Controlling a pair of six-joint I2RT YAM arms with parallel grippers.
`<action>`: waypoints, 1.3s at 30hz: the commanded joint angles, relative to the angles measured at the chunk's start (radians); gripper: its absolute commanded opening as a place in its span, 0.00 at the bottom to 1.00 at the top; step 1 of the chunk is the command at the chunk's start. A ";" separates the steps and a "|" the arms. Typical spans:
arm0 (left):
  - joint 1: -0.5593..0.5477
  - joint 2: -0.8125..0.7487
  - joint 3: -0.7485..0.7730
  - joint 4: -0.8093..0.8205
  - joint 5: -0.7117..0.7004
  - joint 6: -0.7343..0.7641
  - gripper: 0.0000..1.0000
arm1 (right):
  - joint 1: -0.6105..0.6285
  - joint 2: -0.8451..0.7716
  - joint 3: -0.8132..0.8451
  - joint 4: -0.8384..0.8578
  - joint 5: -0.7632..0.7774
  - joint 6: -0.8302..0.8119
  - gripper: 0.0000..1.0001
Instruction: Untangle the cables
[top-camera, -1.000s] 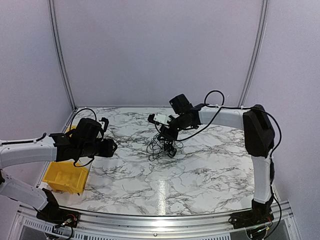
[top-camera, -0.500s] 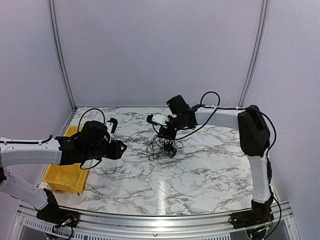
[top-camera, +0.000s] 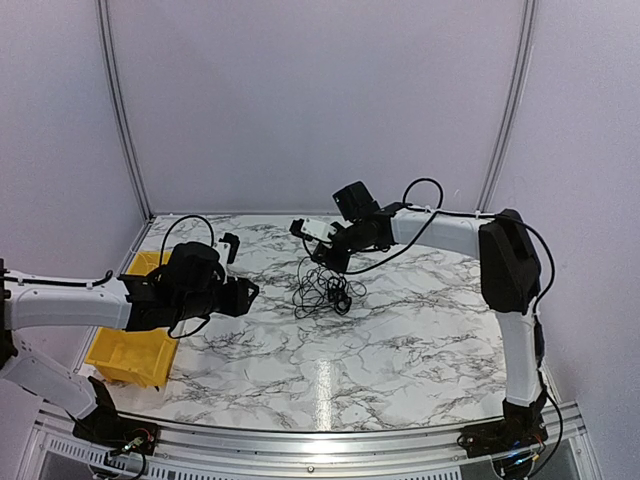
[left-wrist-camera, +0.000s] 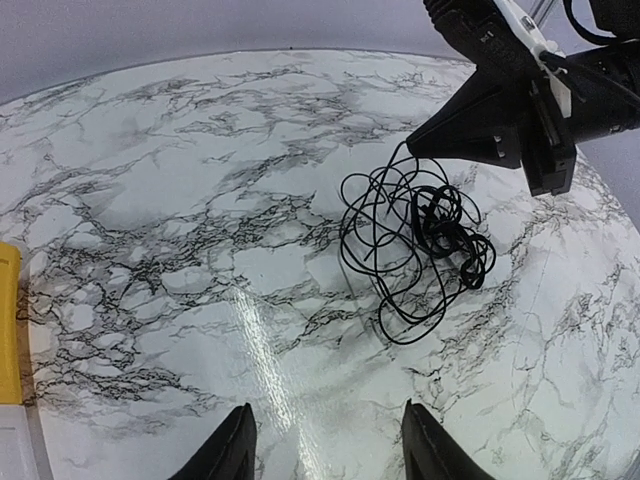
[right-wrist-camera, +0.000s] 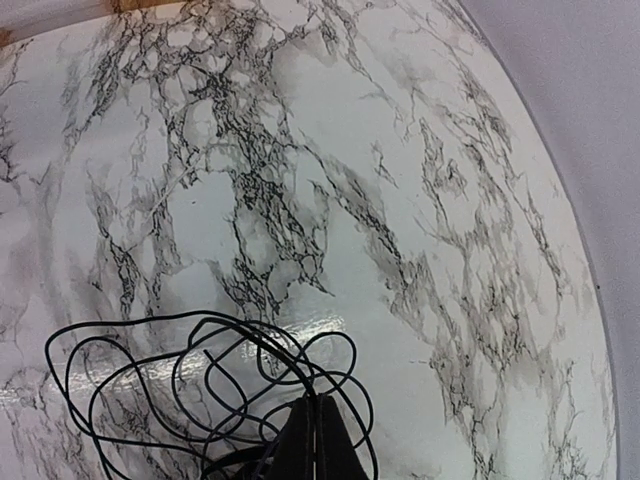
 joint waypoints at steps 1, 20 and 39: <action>-0.014 0.010 -0.019 0.099 -0.049 0.034 0.54 | 0.000 -0.142 0.015 -0.028 -0.078 0.038 0.00; -0.092 0.338 0.337 0.354 0.119 0.172 0.60 | 0.000 -0.476 0.028 -0.161 -0.279 0.135 0.00; -0.096 0.762 0.474 0.575 0.168 0.101 0.24 | -0.111 -0.670 0.334 -0.208 -0.419 0.206 0.00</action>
